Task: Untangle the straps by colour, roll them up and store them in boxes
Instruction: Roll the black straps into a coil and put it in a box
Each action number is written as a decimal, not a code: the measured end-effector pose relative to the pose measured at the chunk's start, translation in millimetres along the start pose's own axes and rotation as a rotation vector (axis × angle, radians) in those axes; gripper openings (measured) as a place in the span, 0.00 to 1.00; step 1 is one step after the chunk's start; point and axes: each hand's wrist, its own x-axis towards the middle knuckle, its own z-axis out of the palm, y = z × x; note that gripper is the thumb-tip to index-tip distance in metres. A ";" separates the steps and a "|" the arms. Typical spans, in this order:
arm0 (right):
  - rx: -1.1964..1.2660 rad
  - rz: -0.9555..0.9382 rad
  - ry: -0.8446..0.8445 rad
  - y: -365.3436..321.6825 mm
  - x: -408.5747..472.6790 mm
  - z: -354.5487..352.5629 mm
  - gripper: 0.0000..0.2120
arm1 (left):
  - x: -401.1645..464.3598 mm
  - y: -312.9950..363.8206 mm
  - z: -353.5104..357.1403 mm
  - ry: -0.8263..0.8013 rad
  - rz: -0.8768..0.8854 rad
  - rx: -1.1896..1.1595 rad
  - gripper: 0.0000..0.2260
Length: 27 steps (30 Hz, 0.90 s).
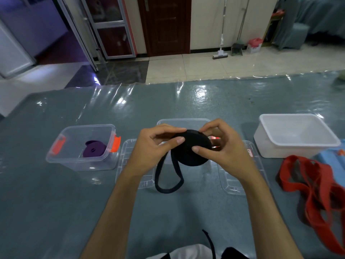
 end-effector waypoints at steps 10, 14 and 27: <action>0.006 -0.088 0.067 -7.7 -8.2 0.8 0.18 | -6.9 7.3 -9.5 -0.097 -0.072 -0.056 0.18; 0.025 0.000 0.008 -6.5 -11.9 0.3 0.18 | -9.3 5.7 -1.6 0.030 -0.026 -0.012 0.13; 0.028 -0.015 0.138 -11.8 -30.3 -3.1 0.17 | -14.1 0.0 25.5 0.077 0.012 -0.117 0.12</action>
